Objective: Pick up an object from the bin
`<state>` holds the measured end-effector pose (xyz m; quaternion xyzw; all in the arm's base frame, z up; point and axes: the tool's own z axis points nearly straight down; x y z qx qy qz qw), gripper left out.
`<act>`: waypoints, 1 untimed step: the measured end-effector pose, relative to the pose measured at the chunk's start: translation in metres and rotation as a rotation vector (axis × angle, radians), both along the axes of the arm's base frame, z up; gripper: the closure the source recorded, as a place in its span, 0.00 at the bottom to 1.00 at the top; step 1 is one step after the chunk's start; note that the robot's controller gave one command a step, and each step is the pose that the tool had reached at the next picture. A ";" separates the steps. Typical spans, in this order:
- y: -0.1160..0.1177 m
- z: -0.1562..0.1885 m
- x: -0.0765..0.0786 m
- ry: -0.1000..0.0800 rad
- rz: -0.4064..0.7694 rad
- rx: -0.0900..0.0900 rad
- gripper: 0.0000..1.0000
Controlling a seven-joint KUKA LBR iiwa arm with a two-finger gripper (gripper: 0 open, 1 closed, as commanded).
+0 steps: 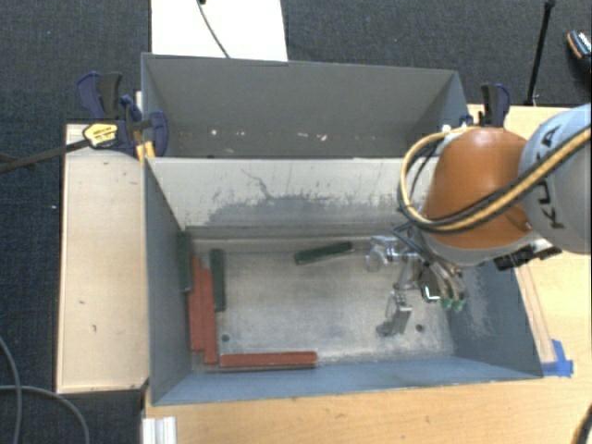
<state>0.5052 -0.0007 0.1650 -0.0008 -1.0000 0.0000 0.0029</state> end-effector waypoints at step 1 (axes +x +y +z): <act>0.103 -0.078 0.033 -0.007 0.244 0.004 0.00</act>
Offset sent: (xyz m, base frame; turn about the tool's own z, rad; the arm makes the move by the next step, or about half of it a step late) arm 0.0328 0.0998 -0.0763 -0.2413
